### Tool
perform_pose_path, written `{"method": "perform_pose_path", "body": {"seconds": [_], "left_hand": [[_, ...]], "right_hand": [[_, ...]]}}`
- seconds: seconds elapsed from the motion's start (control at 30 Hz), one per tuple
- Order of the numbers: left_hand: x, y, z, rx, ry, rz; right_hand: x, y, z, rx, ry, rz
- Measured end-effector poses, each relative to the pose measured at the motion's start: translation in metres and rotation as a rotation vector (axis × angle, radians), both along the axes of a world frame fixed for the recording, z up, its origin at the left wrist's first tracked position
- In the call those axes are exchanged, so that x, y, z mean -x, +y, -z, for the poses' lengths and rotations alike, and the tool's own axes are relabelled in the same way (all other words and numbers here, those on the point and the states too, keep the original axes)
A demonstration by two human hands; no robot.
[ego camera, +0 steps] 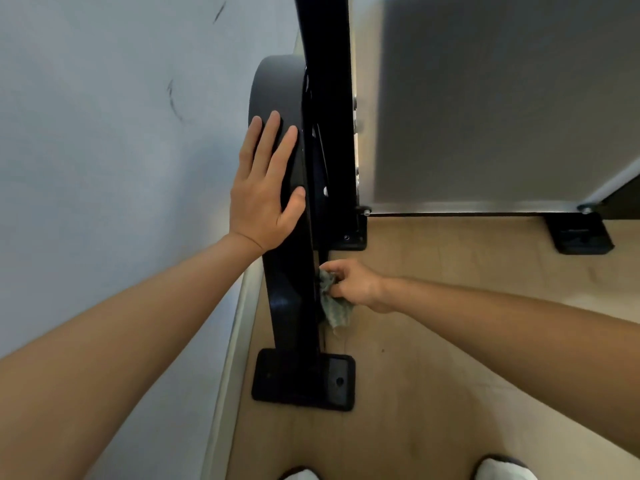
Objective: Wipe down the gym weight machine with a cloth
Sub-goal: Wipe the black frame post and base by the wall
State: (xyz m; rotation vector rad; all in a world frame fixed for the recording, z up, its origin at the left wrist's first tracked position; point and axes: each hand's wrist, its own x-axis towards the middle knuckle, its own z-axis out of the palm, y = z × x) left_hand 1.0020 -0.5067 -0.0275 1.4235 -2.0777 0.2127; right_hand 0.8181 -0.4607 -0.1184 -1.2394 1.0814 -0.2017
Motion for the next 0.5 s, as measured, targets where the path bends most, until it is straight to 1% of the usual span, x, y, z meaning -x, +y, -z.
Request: {"method": "perform_pose_path", "body": {"seconds": [0.1,0.2,0.27,0.3,0.37,0.43,0.5], "left_hand": [[0.003,0.001,0.000,0.009,0.000,-0.010],[0.006,0.001,0.000,0.019,0.008,-0.011],[0.006,0.000,0.000,0.030,0.002,-0.009],[0.006,0.000,0.000,0.033,-0.001,-0.011],[0.007,0.000,0.000,0.041,-0.009,-0.012],[0.008,0.000,-0.001,0.049,-0.021,-0.015],[0.008,0.000,-0.001,0.049,-0.030,-0.024]], "right_hand": [[0.002,0.012,0.018,-0.072,0.006,0.063],[0.005,0.016,0.030,-0.014,0.043,0.229],[0.006,0.014,0.028,-0.028,-0.031,0.287],[0.008,0.013,0.024,-0.068,-0.087,0.282],[0.011,0.009,0.014,-0.183,-0.167,0.205],[0.015,0.007,0.009,-0.294,-0.204,0.080],[0.019,0.011,0.010,-0.357,-0.206,-0.013]]}}
